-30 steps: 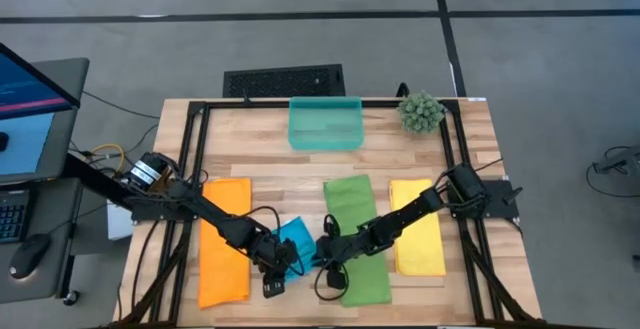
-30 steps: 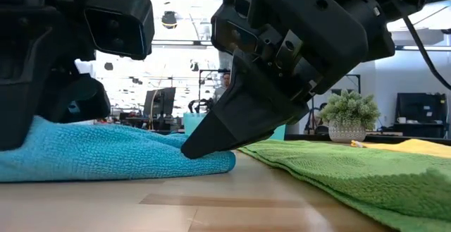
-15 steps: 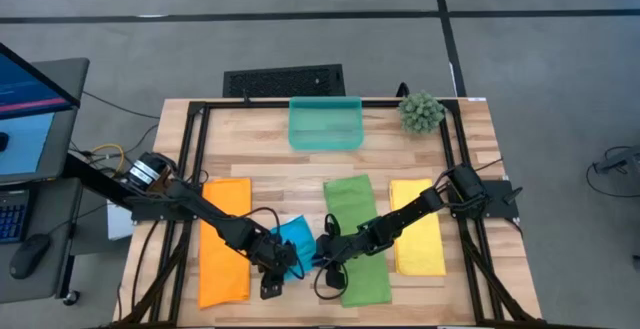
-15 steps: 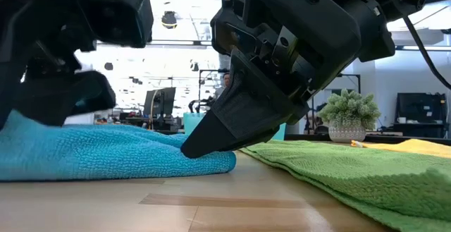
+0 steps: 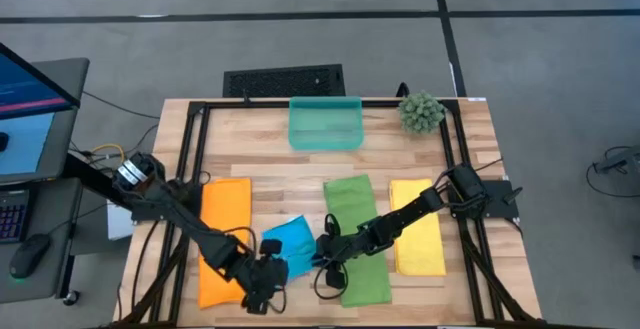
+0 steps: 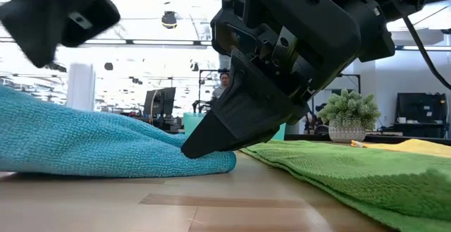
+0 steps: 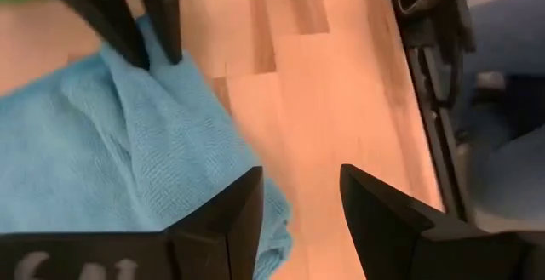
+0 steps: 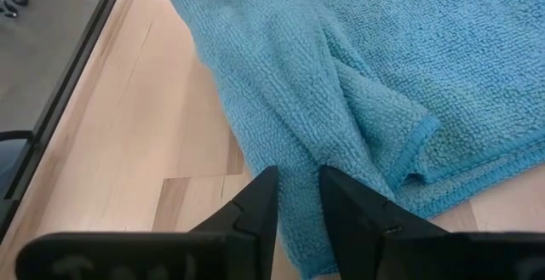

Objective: Roll microfiber towels into tight, uniform cylinder then place into a basket
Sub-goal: Roll the blue towel

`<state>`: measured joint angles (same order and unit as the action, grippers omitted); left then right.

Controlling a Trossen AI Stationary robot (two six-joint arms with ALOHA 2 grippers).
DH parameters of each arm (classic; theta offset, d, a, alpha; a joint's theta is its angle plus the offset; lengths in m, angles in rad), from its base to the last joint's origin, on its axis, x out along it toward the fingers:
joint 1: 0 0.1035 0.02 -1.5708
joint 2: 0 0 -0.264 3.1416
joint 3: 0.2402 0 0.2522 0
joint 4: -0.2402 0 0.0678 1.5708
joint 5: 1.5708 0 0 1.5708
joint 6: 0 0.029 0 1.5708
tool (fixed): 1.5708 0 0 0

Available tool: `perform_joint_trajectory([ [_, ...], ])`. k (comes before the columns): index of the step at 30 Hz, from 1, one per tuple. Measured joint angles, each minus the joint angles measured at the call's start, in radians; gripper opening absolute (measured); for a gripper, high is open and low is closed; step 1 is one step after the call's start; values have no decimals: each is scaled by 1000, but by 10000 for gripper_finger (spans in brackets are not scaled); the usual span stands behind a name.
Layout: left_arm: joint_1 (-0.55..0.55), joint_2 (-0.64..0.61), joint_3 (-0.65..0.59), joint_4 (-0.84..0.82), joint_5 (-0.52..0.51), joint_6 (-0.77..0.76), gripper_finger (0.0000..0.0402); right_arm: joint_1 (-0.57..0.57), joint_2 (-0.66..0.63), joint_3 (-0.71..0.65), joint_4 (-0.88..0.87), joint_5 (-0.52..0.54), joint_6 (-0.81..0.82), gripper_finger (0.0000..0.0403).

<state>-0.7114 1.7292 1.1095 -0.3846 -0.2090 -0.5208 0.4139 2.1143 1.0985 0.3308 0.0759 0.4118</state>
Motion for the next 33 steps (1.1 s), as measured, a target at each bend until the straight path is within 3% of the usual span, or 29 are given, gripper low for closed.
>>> perform_joint_trajectory([
  [5, -63, 45, 2, 38, -197, 75, 148, -5, 0, 0, 0, -5, 0, 116],
  [8, -80, 97, 7, 66, -241, 118, 148, -8, 0, 0, 0, -6, 1, 116],
  [16, -70, 216, 30, 27, -311, 56, 148, -9, 0, 0, -2, -3, 4, 116],
  [23, -61, 221, 31, -128, -382, -95, 148, -4, 0, 0, -2, -19, 7, 117],
  [33, -37, 259, 34, -158, -369, -36, 145, -3, 0, 0, -2, -26, 0, 116],
])
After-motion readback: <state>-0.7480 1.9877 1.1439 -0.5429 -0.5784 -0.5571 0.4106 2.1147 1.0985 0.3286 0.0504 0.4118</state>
